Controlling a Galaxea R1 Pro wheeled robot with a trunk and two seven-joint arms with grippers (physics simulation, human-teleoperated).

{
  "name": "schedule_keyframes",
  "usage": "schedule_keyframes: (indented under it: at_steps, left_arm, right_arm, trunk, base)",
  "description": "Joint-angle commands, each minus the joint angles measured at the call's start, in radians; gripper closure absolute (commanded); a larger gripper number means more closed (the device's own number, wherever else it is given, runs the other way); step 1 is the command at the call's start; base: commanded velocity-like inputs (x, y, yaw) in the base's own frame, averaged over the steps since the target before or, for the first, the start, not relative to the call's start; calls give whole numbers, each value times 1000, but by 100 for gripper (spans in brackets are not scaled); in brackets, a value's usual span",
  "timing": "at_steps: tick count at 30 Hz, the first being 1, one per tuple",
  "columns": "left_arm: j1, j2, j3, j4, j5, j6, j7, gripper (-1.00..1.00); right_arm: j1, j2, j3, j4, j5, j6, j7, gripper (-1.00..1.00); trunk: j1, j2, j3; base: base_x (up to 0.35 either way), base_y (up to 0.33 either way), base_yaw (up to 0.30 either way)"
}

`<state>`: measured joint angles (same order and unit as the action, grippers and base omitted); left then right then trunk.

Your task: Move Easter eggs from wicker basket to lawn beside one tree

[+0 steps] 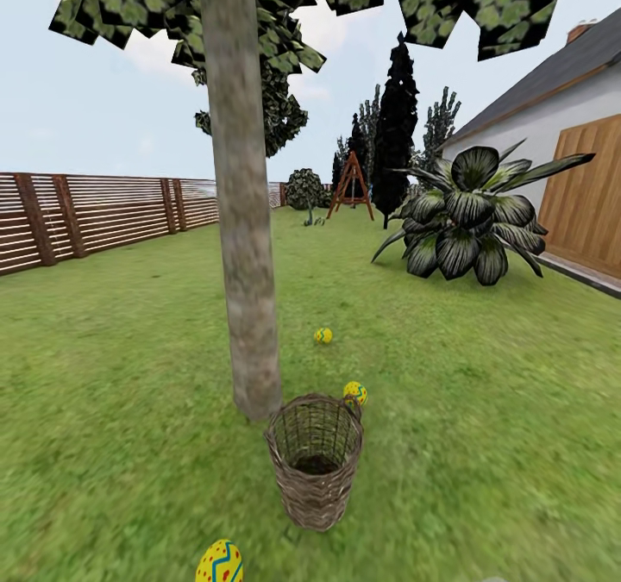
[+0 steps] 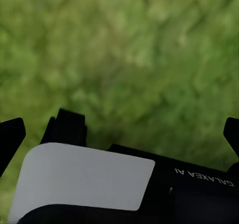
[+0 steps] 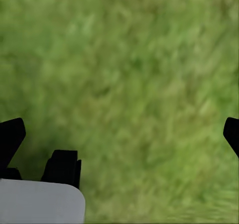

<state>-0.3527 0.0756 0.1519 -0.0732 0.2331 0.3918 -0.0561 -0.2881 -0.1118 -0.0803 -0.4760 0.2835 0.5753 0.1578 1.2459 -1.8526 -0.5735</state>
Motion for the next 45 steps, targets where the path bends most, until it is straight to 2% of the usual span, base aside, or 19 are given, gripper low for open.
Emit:
schedule_keyframes:
  at_steps: [1,3,12,15,17,20,22,30,33,39,45]
  left_arm:
    - [0,0,8,-1,1,6,-2,-100]
    - [0,2,8,1,2,6,-2,-100]
    - [1,-1,6,45,0,0,-2,-100]
    - [1,0,6,76,-1,-2,-3,-100]
    - [1,-2,6,85,0,-2,-3,-100]
    - [1,4,7,90,2,-2,-3,-100]
    - [1,6,7,97,3,-1,-3,-100]
    - [16,4,7,129,3,-2,-2,-100]
    - [33,4,7,130,2,-2,-2,-100]
    - [72,2,6,131,1,-2,-2,-100]
    - [114,2,7,132,2,-6,-2,-100]
  right_arm:
    - [0,0,-6,10,10,-17,9,-100]
    - [0,1,-6,35,9,-47,9,-100]
    - [0,2,-4,127,12,-68,9,-100]
    - [0,4,-2,166,14,-96,9,-100]
    - [0,4,-2,195,15,-137,9,-100]
    - [0,4,-3,247,13,-254,9,-100]
    - [0,4,-3,288,13,-305,8,-100]
    - [0,4,-4,417,13,-438,8,-100]
    - [0,7,-3,445,14,-452,8,-100]
    - [0,29,-3,520,15,-499,8,-100]
    - [1,32,-3,563,15,-505,8,-100]
  trunk:
    - [-4,7,2]
    - [-12,21,8]
    - [-46,84,37]
    - [-58,105,46]
    - [-65,119,52]
    - [-77,140,62]
    - [-85,154,68]
    - [-115,210,93]
    - [-127,231,102]
    - [-150,273,121]
    - [-173,315,140]
  base:
    - [0,0,0]
    - [0,0,0]
    - [0,0,0]
    - [0,0,0]
    - [0,0,0]
    - [0,0,0]
    - [0,0,0]
    - [0,0,0]
    - [0,0,0]
    - [0,0,0]
    - [0,0,0]
